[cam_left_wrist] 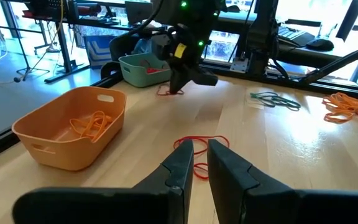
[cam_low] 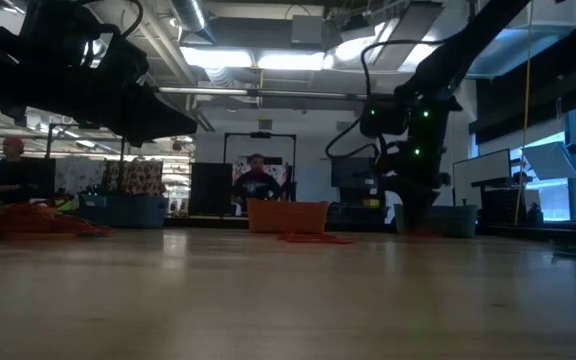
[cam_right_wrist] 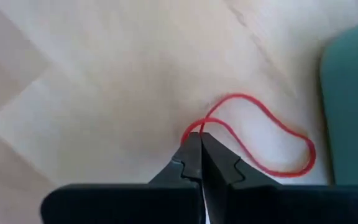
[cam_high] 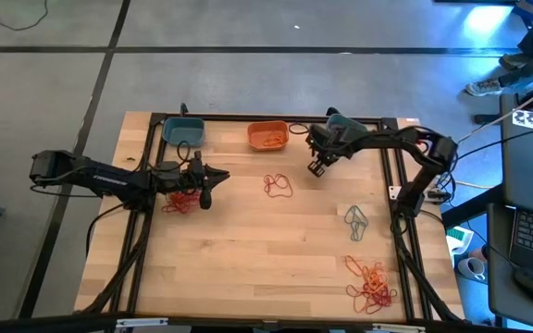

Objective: Sort rubber bands into baskets
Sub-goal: Put the red rubber band into the green bin

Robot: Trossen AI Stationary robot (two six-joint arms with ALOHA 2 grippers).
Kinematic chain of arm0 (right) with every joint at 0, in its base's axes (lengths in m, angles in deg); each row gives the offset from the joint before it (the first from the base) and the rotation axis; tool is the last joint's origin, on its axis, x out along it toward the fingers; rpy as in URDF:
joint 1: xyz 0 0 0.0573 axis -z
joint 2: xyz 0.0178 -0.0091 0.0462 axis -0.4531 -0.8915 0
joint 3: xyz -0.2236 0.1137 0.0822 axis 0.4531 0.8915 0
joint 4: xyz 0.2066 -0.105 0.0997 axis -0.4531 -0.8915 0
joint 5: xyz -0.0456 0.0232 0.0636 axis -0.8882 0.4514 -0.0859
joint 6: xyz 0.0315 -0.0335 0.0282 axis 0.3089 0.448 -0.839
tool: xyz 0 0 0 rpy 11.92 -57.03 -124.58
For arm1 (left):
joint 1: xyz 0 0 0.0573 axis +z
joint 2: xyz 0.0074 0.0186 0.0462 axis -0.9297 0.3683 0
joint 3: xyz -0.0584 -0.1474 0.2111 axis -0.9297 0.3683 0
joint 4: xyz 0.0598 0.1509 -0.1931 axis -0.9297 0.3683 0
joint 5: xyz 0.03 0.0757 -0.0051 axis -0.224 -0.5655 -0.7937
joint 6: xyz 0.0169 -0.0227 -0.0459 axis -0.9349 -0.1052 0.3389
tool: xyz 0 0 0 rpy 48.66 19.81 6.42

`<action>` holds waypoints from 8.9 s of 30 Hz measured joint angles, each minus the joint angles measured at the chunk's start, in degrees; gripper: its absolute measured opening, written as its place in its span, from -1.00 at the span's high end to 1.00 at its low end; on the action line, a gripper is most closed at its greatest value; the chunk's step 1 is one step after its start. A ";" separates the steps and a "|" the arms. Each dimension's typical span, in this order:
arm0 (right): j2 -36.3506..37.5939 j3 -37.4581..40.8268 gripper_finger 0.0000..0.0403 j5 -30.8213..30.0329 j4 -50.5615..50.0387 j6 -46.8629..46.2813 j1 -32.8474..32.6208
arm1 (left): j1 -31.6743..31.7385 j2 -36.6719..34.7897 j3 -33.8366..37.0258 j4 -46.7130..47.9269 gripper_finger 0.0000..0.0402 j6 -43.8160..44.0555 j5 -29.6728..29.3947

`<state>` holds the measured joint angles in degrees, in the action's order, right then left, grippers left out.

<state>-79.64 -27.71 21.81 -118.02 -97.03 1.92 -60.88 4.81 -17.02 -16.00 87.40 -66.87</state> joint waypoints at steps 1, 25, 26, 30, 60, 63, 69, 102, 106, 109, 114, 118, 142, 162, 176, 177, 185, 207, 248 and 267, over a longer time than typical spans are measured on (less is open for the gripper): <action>0.33 -0.01 0.99 0.04 -0.09 0.46 -0.04 | 0.00 0.01 0.00 -0.03 0.78 -0.01 0.01; 19.23 -0.17 1.00 -12.59 -2.38 5.70 11.21 | 0.02 0.00 0.02 -0.37 0.78 -0.61 0.00; 19.23 -0.17 1.00 -12.57 -2.38 5.71 11.95 | 0.02 0.00 0.00 -0.37 0.78 -0.61 0.02; 19.02 -0.17 1.00 -12.72 -1.66 6.71 14.37 | 0.02 0.00 0.02 -0.36 0.78 -0.61 0.00; 18.75 4.83 0.36 -10.23 2.37 8.86 15.85 | 0.02 0.00 0.02 -0.37 0.78 -0.61 0.01; 18.75 4.81 0.17 -3.03 2.84 8.34 15.45 | 0.02 0.01 0.02 -0.39 0.78 -0.61 0.01; 18.75 4.81 0.04 12.46 8.50 10.41 9.21 | 0.02 0.00 0.02 -0.37 0.78 -0.57 0.01; -2.19 11.76 0.29 9.52 37.90 -1.45 -18.76 | 0.02 0.00 0.02 -0.37 0.78 -0.41 0.02; -2.41 11.65 0.41 7.22 37.33 0.41 -18.77 | 0.02 0.00 0.02 -0.37 0.78 -0.31 0.02; -2.45 11.65 0.62 5.99 37.27 2.30 -18.81 | 0.02 0.01 0.02 -0.35 0.78 -0.31 0.02; -2.49 11.65 0.96 1.28 37.07 5.12 -18.94 | 0.02 0.00 0.02 -0.33 0.78 -0.31 0.02; -2.58 11.48 0.92 -4.21 36.21 6.32 -18.83 | 0.02 0.00 0.02 -0.33 0.78 -0.28 0.02; 10.44 4.37 0.97 -30.15 13.78 10.21 -22.09 | 0.02 0.00 0.02 0.90 0.78 0.00 0.02; 29.80 4.37 0.96 -48.67 6.63 18.18 -20.38 | 0.09 0.00 0.02 0.85 0.78 -0.14 0.01; 30.50 4.37 0.96 -34.24 5.43 21.89 -0.64 | 0.09 0.00 0.02 -0.47 0.78 1.25 0.02; 30.40 4.37 0.96 -32.27 5.36 21.78 0.82 | 0.09 0.00 0.02 -0.65 0.78 1.25 0.02; 25.78 4.42 0.96 -21.92 5.58 18.65 11.16 | 0.00 0.00 0.02 -0.70 0.78 1.36 0.02; 15.36 3.56 0.02 -4.54 0.55 9.79 15.37 | 0.02 0.00 0.02 -0.39 0.78 1.16 0.02; -4.77 3.41 0.15 8.84 19.52 5.41 -2.97 | 0.02 0.00 0.02 -0.36 0.78 0.79 0.02; -5.10 3.54 0.92 4.48 20.68 8.85 -4.23 | 0.02 0.00 0.02 -0.40 0.78 -0.22 0.02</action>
<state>-84.74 -24.17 26.29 -97.34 -88.19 -2.32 -60.86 4.82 -16.99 -16.40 87.18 -66.84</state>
